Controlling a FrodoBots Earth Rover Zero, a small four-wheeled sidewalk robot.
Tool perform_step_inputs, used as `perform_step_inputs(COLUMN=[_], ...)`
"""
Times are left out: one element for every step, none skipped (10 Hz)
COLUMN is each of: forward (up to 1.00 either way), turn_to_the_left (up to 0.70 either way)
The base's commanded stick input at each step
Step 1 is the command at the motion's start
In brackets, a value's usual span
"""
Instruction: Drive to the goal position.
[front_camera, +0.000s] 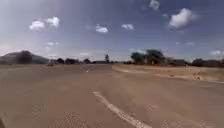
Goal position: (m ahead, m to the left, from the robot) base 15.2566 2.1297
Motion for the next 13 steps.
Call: perform_step_inputs(forward=[0.85, 0.85, 0.85, 0.85, 0.85, 0.85, 0.85, 0.85, 0.85, 0.85, 0.85, 0.85, 0.85], turn_to_the_left=[0.0, 0.0, 0.0, 0.0, 0.0, 0.0, 0.0, 0.0, 0.0, 0.0, 0.0, 0.0, 0.0])
